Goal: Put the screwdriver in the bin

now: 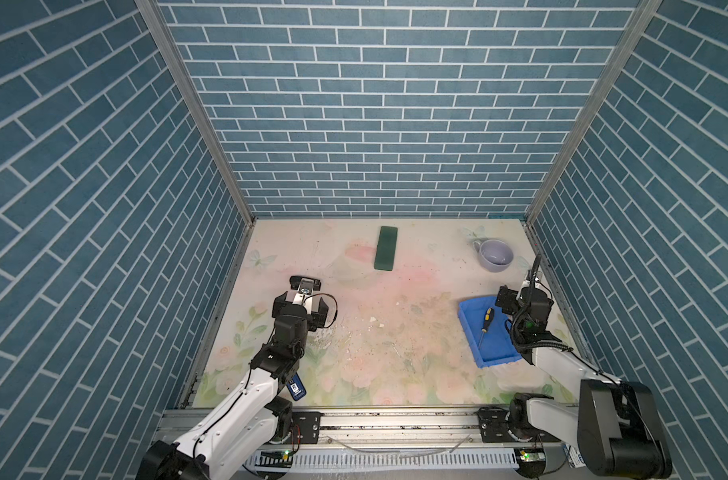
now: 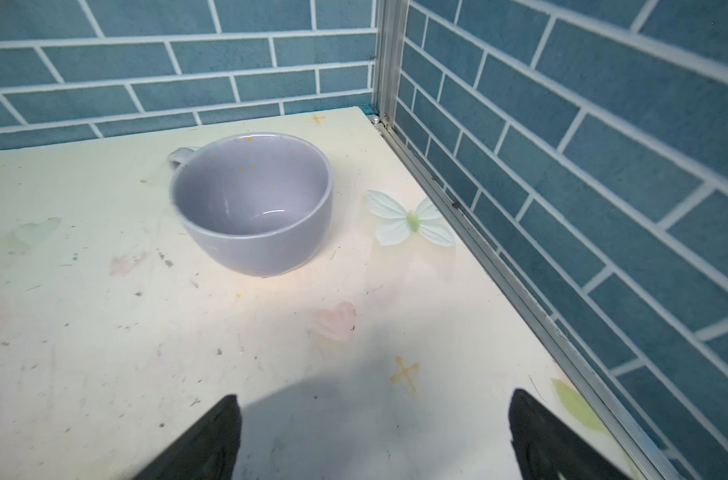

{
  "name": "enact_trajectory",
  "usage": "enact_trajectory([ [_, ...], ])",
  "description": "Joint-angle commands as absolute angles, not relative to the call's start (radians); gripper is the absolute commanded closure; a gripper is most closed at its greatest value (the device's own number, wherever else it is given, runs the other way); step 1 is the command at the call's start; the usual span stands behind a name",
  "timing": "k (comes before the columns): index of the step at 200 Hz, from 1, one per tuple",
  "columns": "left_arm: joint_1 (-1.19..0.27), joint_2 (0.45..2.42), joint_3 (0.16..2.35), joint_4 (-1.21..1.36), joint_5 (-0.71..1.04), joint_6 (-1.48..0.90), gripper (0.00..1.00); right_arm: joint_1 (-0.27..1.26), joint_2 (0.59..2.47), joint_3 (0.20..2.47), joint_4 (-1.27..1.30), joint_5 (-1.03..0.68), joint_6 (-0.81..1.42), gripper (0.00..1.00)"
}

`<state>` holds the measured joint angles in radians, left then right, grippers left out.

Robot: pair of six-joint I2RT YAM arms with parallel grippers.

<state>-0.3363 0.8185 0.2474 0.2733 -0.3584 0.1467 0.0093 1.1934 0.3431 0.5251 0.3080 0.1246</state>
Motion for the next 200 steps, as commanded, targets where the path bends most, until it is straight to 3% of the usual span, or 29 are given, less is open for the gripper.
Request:
enact_trajectory([
  [1,-0.274,0.834,0.194,0.411,-0.376,0.158,0.0,-0.003,1.262,0.33,0.724,0.238,0.101,0.01],
  [75,-0.079,1.179,0.18,0.874,-0.232,0.111,0.0,-0.015,1.481,0.36,0.877,0.119,0.057,0.01],
  [141,-0.051,1.544,0.287,1.087,-0.156,0.067,0.0,-0.027,1.533,0.37,0.901,0.081,0.061,0.01],
  [172,-0.049,1.525,0.372,0.882,-0.21,0.035,0.0,-0.04,1.536,0.387,0.869,0.083,0.076,0.01],
  [200,-0.049,1.539,0.359,0.937,-0.215,0.044,0.0,-0.043,1.537,0.39,0.868,0.083,0.078,0.01],
])
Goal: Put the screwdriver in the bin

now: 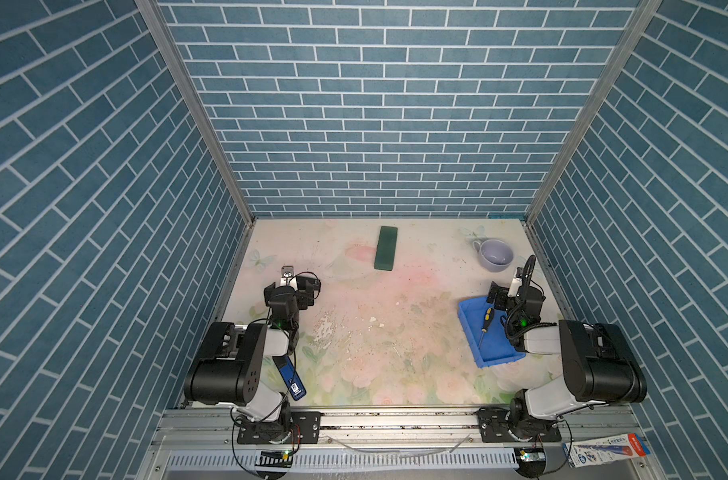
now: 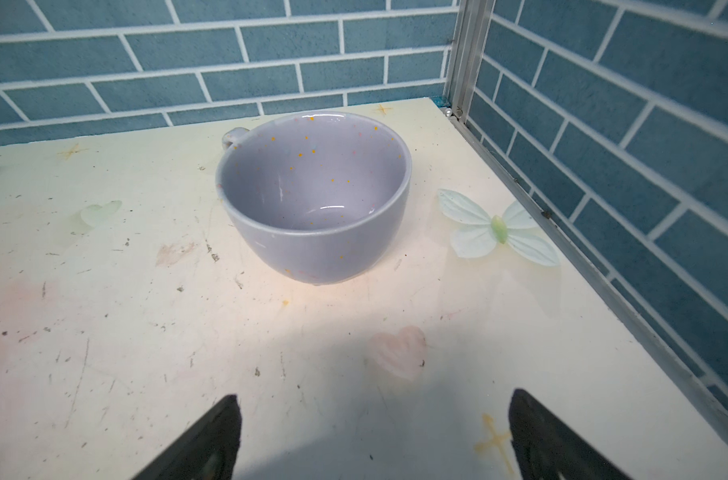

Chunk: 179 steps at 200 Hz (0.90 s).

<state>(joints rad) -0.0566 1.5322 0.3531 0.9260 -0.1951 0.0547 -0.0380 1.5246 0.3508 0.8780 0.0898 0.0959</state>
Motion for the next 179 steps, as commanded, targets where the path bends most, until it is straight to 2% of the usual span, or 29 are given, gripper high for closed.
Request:
enact_trajectory([
  [1,-0.049,1.538,0.358,0.937,-0.215,0.044,0.0,-0.043,1.537,0.39,0.867,0.083,0.078,0.01],
  [54,-0.049,1.535,0.359,0.928,-0.216,0.044,0.0,-0.044,1.536,0.39,0.867,0.083,0.078,0.01],
  [82,-0.051,1.532,0.377,0.887,-0.138,0.069,0.0,-0.045,1.537,0.391,0.868,0.083,0.078,0.01],
  [179,-0.049,1.534,0.377,0.891,-0.136,0.071,0.0,-0.045,1.536,0.386,0.873,0.082,0.078,0.01],
])
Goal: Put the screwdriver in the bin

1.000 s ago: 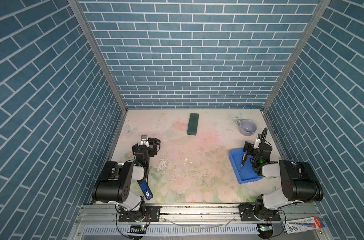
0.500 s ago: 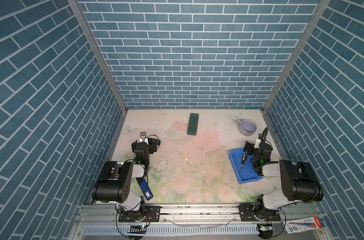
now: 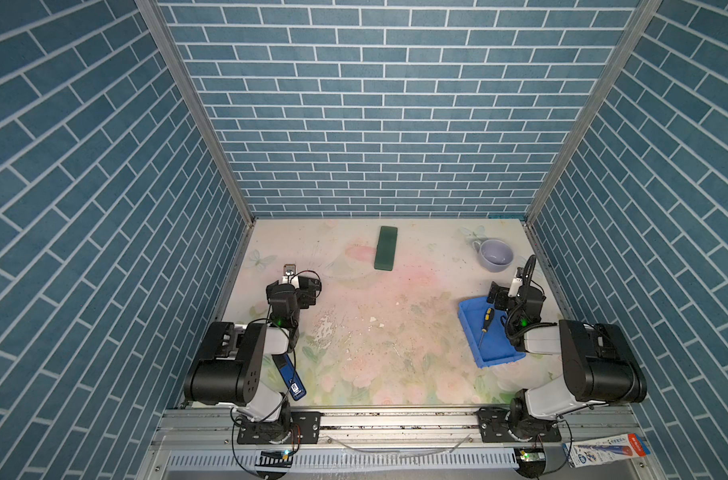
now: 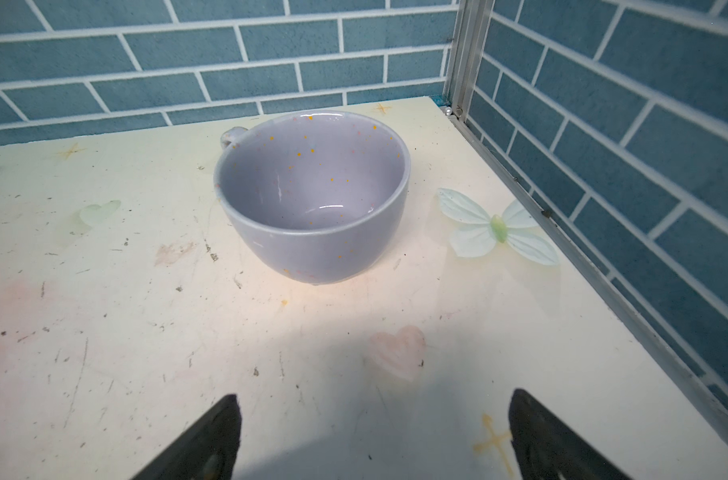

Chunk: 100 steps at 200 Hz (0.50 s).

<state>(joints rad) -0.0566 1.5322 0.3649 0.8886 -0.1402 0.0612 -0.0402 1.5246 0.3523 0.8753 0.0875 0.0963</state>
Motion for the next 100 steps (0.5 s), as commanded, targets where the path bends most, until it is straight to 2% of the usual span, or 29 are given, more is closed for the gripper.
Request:
enact_trajectory([
  [1,-0.049,1.533,0.377,0.891,-0.136,0.071,0.0,-0.045,1.536,0.385,0.874,0.082,0.078,0.01],
  [25,-0.049,1.534,0.377,0.893,-0.135,0.07,0.0,-0.044,1.527,0.34,0.954,0.081,0.077,0.01],
  [59,-0.049,1.534,0.377,0.891,-0.136,0.071,0.0,-0.045,1.546,0.22,1.2,0.095,0.081,0.01],
  [100,-0.049,1.534,0.378,0.89,-0.136,0.071,0.0,-0.044,1.531,0.281,1.065,0.102,0.086,0.01],
])
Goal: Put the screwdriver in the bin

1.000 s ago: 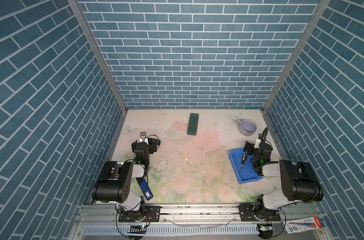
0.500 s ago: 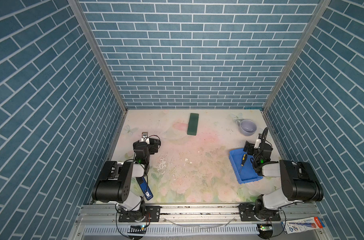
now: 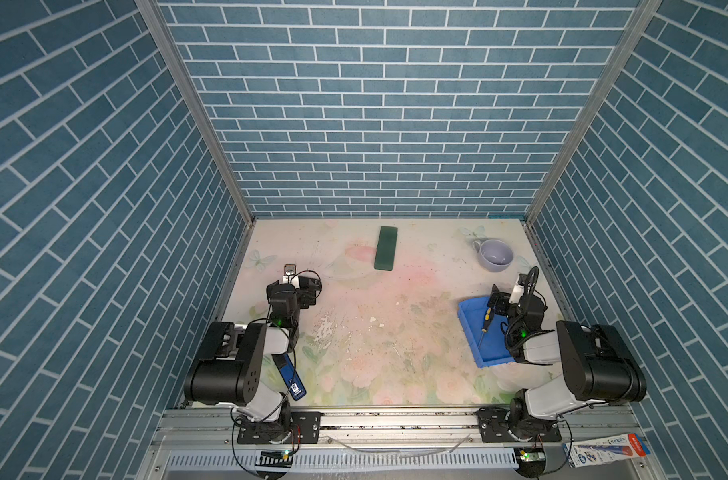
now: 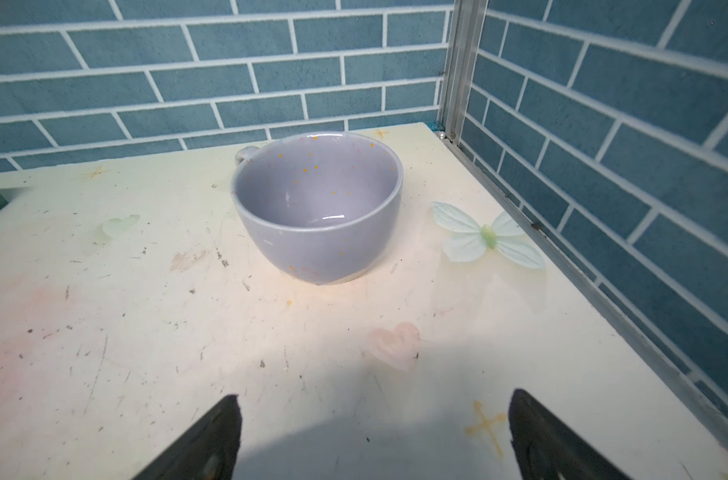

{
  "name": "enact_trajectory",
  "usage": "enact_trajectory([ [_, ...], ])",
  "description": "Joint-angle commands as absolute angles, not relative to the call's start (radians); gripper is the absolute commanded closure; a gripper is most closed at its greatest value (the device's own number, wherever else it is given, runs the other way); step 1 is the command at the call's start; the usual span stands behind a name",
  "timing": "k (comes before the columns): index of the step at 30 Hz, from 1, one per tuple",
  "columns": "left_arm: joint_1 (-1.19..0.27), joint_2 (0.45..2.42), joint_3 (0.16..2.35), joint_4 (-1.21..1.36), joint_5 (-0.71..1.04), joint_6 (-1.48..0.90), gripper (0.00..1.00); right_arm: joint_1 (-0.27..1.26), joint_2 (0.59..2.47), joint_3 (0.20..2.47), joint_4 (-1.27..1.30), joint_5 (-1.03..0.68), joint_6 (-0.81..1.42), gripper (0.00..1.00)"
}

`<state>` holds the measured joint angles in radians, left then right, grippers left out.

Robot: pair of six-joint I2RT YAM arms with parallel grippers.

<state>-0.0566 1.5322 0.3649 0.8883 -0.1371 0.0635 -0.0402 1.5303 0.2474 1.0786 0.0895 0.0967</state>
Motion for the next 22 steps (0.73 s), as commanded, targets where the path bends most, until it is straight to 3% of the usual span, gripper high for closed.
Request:
enact_trajectory([
  [1,-0.049,1.534,0.377,0.891,-0.136,0.071,0.0,-0.044,1.531,0.282,1.062,0.103,0.086,0.01],
  [8,-0.049,1.534,0.378,0.892,-0.135,0.071,0.0,-0.044,1.53,0.353,0.931,0.121,0.095,0.01],
  [22,-0.049,1.534,0.376,0.894,-0.134,0.072,0.0,-0.043,1.532,0.371,0.901,0.119,0.095,0.01],
])
